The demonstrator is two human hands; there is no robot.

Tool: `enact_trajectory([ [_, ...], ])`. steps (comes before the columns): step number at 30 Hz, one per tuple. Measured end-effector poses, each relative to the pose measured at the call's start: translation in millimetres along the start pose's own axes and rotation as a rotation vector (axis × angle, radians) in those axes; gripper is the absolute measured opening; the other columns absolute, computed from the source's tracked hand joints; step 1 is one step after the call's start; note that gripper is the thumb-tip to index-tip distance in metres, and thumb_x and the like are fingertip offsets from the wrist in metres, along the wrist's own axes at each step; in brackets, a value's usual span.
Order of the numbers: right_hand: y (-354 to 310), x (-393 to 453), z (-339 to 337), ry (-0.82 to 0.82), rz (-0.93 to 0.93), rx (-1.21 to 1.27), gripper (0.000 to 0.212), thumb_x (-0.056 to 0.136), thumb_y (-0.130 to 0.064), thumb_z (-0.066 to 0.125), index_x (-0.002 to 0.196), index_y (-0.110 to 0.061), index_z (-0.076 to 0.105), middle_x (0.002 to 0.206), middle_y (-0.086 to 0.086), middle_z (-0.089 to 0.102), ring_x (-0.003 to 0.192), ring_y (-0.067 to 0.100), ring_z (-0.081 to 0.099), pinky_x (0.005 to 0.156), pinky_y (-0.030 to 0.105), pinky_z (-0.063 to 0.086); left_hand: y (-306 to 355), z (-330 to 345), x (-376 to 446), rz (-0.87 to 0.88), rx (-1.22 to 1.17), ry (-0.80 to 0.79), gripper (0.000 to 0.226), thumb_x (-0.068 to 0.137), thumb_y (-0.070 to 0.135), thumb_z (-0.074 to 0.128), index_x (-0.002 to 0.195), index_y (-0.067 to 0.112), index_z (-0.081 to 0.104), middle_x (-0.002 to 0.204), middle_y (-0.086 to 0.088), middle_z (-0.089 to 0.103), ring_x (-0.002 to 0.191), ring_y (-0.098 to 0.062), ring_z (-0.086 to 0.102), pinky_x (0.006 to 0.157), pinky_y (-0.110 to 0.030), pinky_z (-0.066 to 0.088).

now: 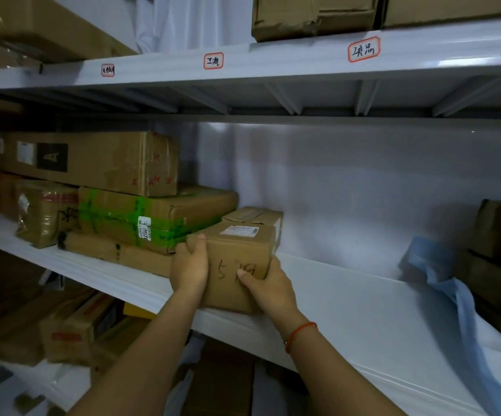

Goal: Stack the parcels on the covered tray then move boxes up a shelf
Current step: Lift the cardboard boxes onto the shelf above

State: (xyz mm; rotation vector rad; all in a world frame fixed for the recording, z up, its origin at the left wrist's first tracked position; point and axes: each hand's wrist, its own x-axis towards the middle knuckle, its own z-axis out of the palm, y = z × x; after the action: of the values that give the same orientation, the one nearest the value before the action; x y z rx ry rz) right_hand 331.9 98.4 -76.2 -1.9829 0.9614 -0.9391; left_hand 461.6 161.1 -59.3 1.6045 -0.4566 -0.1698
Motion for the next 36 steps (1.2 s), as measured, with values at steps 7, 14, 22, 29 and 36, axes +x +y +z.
enact_trajectory([
  [7,-18.3,-31.3,-43.4,0.135,-0.127,0.075,0.081,0.067,-0.055,0.069,0.138,-0.036,0.036,0.123,-0.003,0.059,0.112,0.020,0.058,0.095,0.044,0.050,39.4,-11.0,-51.3,0.197,-0.054,0.082,0.035,0.099,0.042,0.035,0.108,0.017,0.057,0.106,-0.006,0.062,0.102,-0.029,0.057,0.090,-0.040,0.045],
  [14,-61.1,-70.5,-79.5,0.176,-0.335,0.233,0.077,0.075,-0.050,0.068,0.142,-0.043,0.030,0.129,-0.007,0.053,0.115,0.015,0.055,0.095,0.045,0.052,82.5,-43.6,-116.8,0.315,-0.179,0.206,0.031,0.100,0.031,0.039,0.125,0.016,0.048,0.110,-0.001,0.059,0.100,-0.023,0.056,0.092,-0.039,0.046],
  [22,-129.5,-112.3,-86.7,0.008,-0.620,0.346,0.087,0.070,-0.060,0.061,0.145,-0.048,0.018,0.145,-0.011,0.042,0.133,0.014,0.043,0.103,0.049,0.045,118.8,-111.6,-170.6,0.488,-0.408,0.420,0.024,0.100,0.021,0.040,0.123,0.013,0.039,0.106,0.004,0.052,0.092,-0.016,0.054,0.076,-0.032,0.047],
  [29,-187.3,-111.0,-86.6,-0.052,-0.844,0.408,0.078,0.084,-0.037,0.066,0.149,-0.038,0.022,0.146,-0.012,0.043,0.135,0.007,0.040,0.110,0.045,0.040,154.7,-147.9,-161.8,0.686,-0.491,0.634,0.024,0.096,0.019,0.041,0.118,0.012,0.041,0.117,-0.001,0.052,0.098,-0.014,0.053,0.075,-0.022,0.044],
  [36,-249.5,-59.6,-87.7,0.018,-0.958,0.359,0.081,0.088,-0.031,0.065,0.152,-0.029,0.016,0.153,-0.006,0.034,0.141,0.012,0.031,0.114,0.046,0.035,206.5,-148.1,-101.1,0.755,-0.615,0.661,0.013,0.096,0.017,0.039,0.108,0.016,0.037,0.118,-0.006,0.056,0.092,-0.013,0.056,0.070,-0.018,0.045],
])
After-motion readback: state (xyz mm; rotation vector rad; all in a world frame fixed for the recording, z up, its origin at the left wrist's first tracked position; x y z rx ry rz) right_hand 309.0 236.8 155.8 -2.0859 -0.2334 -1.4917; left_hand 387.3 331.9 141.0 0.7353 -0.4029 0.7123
